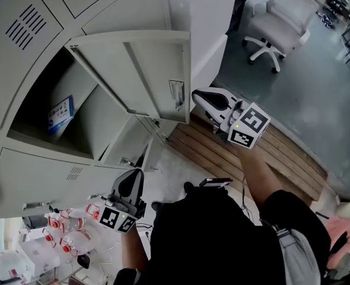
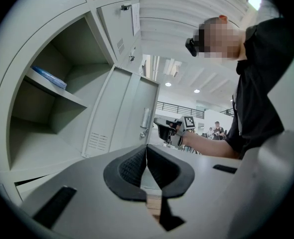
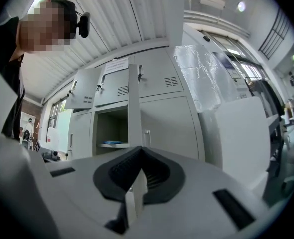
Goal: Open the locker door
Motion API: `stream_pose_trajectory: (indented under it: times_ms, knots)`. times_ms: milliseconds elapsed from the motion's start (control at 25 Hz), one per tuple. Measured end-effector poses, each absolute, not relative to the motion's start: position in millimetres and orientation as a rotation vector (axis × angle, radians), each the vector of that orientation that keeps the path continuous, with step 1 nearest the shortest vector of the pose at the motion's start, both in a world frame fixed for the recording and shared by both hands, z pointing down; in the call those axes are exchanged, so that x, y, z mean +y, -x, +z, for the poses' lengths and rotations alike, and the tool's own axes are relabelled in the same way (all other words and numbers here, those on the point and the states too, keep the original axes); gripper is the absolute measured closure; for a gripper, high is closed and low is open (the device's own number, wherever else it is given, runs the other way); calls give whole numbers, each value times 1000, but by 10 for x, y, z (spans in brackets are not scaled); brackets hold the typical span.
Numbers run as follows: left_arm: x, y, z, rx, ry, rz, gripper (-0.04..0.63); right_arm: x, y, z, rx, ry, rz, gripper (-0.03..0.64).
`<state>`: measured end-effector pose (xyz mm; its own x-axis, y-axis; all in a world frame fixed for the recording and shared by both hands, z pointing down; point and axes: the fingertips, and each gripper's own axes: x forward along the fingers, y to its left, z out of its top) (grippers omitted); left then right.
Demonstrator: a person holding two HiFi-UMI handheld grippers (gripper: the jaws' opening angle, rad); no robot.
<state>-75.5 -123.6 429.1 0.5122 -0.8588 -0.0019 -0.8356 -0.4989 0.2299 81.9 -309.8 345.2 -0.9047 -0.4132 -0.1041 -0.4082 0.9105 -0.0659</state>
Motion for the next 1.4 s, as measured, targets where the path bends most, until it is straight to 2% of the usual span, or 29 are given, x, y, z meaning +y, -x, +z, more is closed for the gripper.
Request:
stream_pose_trajectory:
  times_ms: [840,1400]
  knots:
    - [-1058,808,3904,-1524,-2588,-234,578,-1897,-356,3486,3002,254,-147,604]
    - [-302,639,3917,-1473,-2592,-298,578,-555,52,3749,3036,-63,-294,604]
